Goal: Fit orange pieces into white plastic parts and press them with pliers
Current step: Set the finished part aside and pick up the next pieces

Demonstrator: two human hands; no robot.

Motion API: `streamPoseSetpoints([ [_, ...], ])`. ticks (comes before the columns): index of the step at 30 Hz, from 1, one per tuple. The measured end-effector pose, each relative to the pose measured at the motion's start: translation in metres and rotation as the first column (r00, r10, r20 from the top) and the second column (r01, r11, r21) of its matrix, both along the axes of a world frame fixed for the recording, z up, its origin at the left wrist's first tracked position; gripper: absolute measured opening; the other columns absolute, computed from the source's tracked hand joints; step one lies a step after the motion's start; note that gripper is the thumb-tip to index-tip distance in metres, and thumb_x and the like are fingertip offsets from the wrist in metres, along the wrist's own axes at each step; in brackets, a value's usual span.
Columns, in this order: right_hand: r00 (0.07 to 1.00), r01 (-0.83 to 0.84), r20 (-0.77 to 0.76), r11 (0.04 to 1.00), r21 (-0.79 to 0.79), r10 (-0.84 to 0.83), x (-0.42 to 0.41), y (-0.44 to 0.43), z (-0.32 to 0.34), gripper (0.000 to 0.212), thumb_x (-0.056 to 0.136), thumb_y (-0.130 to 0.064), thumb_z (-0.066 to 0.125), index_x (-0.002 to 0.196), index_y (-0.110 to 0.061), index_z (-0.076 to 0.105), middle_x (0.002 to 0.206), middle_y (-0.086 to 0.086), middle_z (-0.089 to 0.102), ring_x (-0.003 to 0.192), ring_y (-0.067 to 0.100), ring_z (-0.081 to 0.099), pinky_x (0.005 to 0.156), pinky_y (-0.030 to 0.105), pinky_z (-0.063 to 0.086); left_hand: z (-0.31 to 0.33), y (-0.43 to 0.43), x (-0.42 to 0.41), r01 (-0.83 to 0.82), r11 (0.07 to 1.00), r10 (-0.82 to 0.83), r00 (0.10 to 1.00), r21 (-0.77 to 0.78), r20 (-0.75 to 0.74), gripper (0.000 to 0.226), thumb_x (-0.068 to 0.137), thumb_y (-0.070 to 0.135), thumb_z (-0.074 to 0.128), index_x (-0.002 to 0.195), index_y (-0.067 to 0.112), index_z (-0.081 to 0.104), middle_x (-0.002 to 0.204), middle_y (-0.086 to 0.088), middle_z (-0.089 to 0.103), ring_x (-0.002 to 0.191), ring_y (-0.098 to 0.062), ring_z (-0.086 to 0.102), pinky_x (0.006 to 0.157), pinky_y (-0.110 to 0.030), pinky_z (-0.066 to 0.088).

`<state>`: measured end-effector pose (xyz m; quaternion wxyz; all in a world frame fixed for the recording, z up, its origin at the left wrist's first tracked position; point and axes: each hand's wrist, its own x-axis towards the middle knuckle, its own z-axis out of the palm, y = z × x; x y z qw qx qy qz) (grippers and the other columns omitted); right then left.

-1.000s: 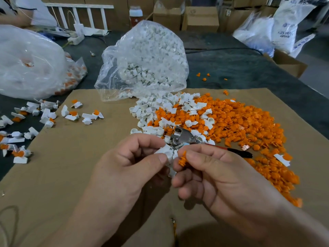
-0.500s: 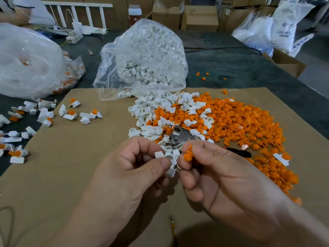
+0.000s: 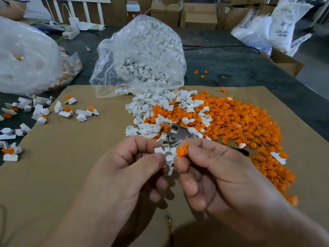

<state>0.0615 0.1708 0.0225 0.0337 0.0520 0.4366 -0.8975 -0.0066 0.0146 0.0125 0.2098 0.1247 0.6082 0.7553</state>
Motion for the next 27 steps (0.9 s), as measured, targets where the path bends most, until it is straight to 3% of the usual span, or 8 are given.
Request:
streamPoseSetpoints([
  [3, 0.987, 0.158, -0.092, 0.886, 0.436, -0.130, 0.005, -0.004, -0.003, 0.013, 0.089, -0.027, 0.058, 0.090, -0.025, 0.070, 0.072, 0.006, 0.067, 0.052, 0.021, 0.062, 0.044, 0.031, 0.050, 0.001, 0.000, 0.001, 0.021, 0.999, -0.022, 0.999, -0.042, -0.032, 0.012, 0.066, 0.012, 0.077, 0.075, 0.019, 0.073, 0.061, -0.011, 0.065, 0.047, -0.020, 0.058, 0.038, -0.026, 0.044],
  [6, 0.952, 0.305, -0.265, 0.461, 0.834, -0.151, 0.013, -0.008, -0.006, 0.011, 0.092, -0.044, 0.052, 0.098, -0.041, 0.061, 0.072, -0.005, 0.067, 0.057, 0.013, 0.065, 0.048, 0.029, 0.054, 0.001, -0.001, 0.001, 0.025, 0.995, -0.032, 0.997, -0.094, -0.072, 0.013, 0.070, 0.016, 0.079, 0.079, 0.023, 0.073, 0.061, -0.011, 0.065, 0.048, -0.022, 0.059, 0.041, -0.027, 0.046],
  [8, 0.933, 0.359, -0.349, 0.146, 0.922, -0.090, 0.016, -0.009, -0.005, 0.015, 0.091, -0.053, 0.043, 0.098, -0.048, 0.055, 0.080, -0.017, 0.063, 0.070, 0.006, 0.064, 0.051, 0.022, 0.051, 0.001, -0.001, 0.002, 0.016, 0.993, -0.027, 0.995, -0.118, -0.094, 0.013, 0.076, 0.016, 0.082, 0.079, 0.025, 0.073, 0.062, -0.011, 0.066, 0.049, -0.023, 0.061, 0.043, -0.029, 0.047],
  [9, 0.928, 0.370, -0.367, 0.046, 0.928, -0.060, 0.016, -0.009, -0.004, 0.015, 0.090, -0.054, 0.040, 0.098, -0.049, 0.052, 0.083, -0.020, 0.061, 0.074, 0.003, 0.063, 0.051, 0.019, 0.048, 0.001, -0.001, 0.002, 0.012, 0.992, -0.025, 0.994, -0.126, -0.102, 0.011, 0.079, 0.016, 0.077, 0.079, 0.025, 0.073, 0.062, -0.010, 0.067, 0.050, -0.022, 0.062, 0.043, -0.028, 0.048],
  [12, 0.910, 0.413, -0.415, -0.100, 0.905, 0.003, 0.015, -0.008, -0.001, 0.013, 0.094, -0.049, 0.038, 0.098, -0.044, 0.049, 0.082, -0.021, 0.054, 0.075, -0.001, 0.056, 0.052, 0.018, 0.043, 0.001, -0.002, 0.003, 0.002, 0.986, -0.027, 0.988, -0.166, -0.151, 0.014, 0.083, 0.013, 0.070, 0.081, 0.027, 0.073, 0.064, -0.007, 0.069, 0.051, -0.019, 0.065, 0.045, -0.025, 0.049],
  [16, 0.881, 0.473, -0.460, -0.195, 0.859, 0.109, 0.013, -0.009, 0.002, 0.015, 0.098, -0.033, 0.042, 0.095, -0.029, 0.056, 0.078, -0.013, 0.051, 0.065, 0.008, 0.051, 0.050, 0.030, 0.044, -0.001, -0.002, 0.004, -0.010, 0.979, -0.031, 0.980, -0.203, -0.197, 0.010, 0.078, 0.024, 0.069, 0.083, 0.031, 0.073, 0.065, -0.003, 0.070, 0.052, -0.017, 0.068, 0.047, -0.021, 0.050],
  [21, 0.899, 0.438, -0.426, -0.146, 0.887, 0.107, 0.013, -0.008, 0.002, 0.015, 0.097, -0.035, 0.042, 0.101, -0.031, 0.056, 0.086, -0.015, 0.052, 0.073, 0.006, 0.053, 0.057, 0.027, 0.044, -0.004, -0.002, 0.003, 0.003, 0.984, -0.031, 0.987, -0.177, -0.155, 0.014, 0.077, 0.023, 0.084, 0.084, 0.031, 0.074, 0.066, -0.007, 0.070, 0.052, -0.019, 0.066, 0.046, -0.024, 0.049],
  [27, 0.903, 0.428, -0.420, -0.114, 0.896, 0.089, 0.013, -0.010, 0.002, 0.016, 0.095, -0.034, 0.046, 0.104, -0.030, 0.059, 0.092, -0.017, 0.055, 0.079, 0.004, 0.055, 0.062, 0.025, 0.046, -0.004, -0.004, 0.005, 0.048, 0.976, -0.092, 0.975, -0.211, -0.201, 0.029, 0.067, 0.025, 0.072, 0.092, 0.038, 0.073, 0.068, -0.004, 0.066, 0.056, -0.015, 0.063, 0.052, -0.020, 0.051],
])
